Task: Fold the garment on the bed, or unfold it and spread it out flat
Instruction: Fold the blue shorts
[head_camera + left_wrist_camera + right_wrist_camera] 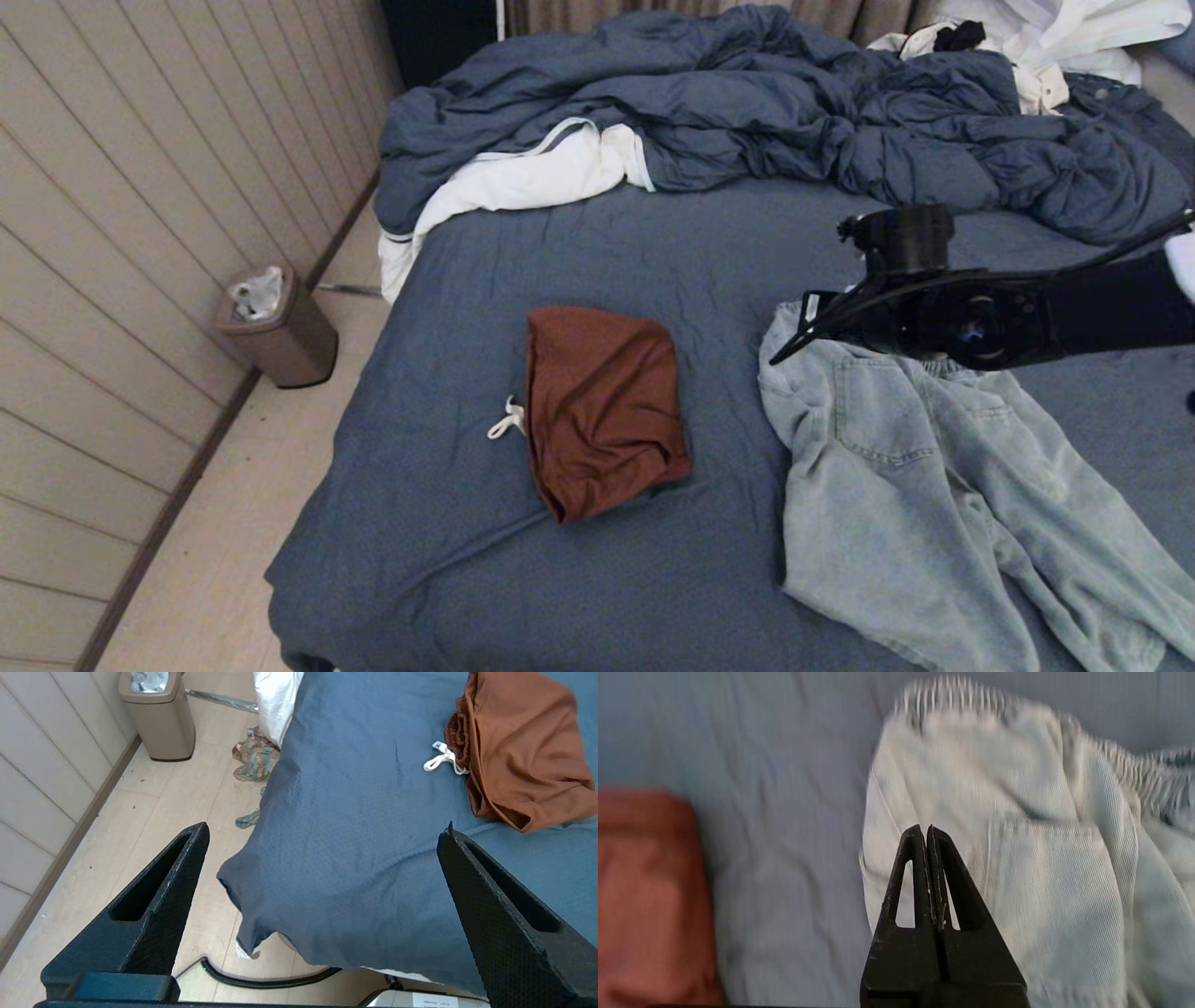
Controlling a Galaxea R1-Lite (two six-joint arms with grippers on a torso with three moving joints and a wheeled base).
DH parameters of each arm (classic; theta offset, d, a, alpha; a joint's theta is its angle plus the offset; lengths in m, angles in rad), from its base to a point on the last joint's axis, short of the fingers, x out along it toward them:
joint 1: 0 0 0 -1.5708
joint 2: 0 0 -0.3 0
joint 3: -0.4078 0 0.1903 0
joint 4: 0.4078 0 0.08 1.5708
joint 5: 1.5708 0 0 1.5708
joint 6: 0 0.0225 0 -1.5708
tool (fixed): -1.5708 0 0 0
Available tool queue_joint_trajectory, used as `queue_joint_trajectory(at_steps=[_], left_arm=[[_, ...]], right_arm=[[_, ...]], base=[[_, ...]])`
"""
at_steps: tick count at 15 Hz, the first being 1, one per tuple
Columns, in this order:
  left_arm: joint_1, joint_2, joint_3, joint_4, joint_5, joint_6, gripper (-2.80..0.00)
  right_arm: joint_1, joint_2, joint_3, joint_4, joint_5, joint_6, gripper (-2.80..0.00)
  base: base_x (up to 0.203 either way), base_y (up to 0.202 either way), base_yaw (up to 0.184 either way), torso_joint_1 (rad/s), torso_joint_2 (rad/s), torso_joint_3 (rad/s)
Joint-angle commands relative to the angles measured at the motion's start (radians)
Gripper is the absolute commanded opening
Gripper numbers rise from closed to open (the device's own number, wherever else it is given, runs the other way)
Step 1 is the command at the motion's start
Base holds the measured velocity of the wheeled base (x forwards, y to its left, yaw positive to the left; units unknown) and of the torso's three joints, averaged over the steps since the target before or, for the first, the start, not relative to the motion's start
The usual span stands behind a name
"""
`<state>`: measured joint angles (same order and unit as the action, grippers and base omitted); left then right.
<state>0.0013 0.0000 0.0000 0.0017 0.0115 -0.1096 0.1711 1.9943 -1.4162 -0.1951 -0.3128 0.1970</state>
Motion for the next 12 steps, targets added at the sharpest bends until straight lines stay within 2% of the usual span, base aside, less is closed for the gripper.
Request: queue_joint_trajectory(at_steps=[1,5,6,12], left_arm=[[0.0,0.002,0.0,0.0,0.001,-0.001,0.0],[0.0,0.002,0.0,0.0,0.001,-0.001,0.0],[0.0,0.002,0.0,0.0,0.001,-0.001,0.0],[0.0,0.002,0.0,0.0,0.001,-0.001,0.0]], right_arm=[[0.0,0.032,-0.006,-0.026,-0.015,-0.001,-2.8],[-0.001,0.094,0.008,-0.19,-0.041,-0.013,-2.8],[0.0,0.11,0.014,-0.217,-0.042,-0.016,0.0],[0.001,0.195,0.009,-0.32,-0.042,-0.033,0.0]], base=[[0.0,0.0,0.0,0.0,0.0,0.0],[0.0,0.0,0.0,0.0,0.0,0.0],[0.0,0.0,0.0,0.0,0.0,0.0],[0.0,0.0,0.0,0.0,0.0,0.0]])
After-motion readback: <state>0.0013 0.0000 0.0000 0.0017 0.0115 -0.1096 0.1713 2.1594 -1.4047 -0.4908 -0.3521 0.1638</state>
